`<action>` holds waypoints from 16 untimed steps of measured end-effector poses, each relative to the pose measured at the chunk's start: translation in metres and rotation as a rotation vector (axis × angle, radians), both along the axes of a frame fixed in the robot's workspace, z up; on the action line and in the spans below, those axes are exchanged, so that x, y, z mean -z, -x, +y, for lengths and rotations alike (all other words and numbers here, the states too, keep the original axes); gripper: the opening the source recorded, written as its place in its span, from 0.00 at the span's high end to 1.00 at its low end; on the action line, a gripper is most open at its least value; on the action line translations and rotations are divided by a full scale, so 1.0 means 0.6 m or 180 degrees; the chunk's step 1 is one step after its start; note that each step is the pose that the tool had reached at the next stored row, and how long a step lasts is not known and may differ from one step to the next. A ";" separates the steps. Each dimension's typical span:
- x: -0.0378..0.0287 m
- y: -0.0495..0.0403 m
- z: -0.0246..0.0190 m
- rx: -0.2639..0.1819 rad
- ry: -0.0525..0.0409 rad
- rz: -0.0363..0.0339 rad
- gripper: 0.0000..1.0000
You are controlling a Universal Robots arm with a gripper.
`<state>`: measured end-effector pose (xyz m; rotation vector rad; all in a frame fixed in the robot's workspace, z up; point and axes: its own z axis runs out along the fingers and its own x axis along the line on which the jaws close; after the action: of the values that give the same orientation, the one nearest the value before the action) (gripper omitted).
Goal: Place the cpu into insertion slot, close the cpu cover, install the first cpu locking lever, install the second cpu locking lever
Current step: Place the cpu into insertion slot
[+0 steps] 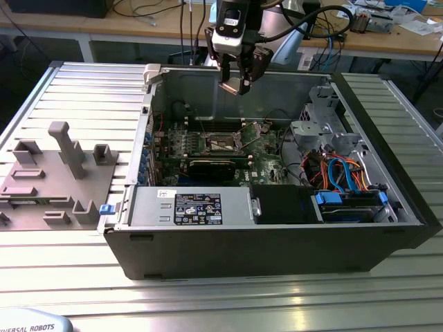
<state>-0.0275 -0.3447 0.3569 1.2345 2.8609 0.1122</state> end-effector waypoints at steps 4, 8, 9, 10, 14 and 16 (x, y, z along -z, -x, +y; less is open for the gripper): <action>0.000 0.000 0.0000 0.0007 0.0000 0.0000 0.46; 0.000 0.000 -0.0001 0.0014 0.0000 0.0000 0.46; 0.000 0.000 0.0000 0.0015 0.0000 0.0000 0.46; 0.000 0.000 0.0000 0.0016 0.0000 0.0000 0.46; 0.000 0.000 -0.0001 0.0024 0.0000 0.0000 0.46; 0.000 0.000 -0.0001 0.0027 0.0000 0.0000 0.46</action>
<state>-0.0275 -0.3447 0.3569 1.2465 2.8553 0.1121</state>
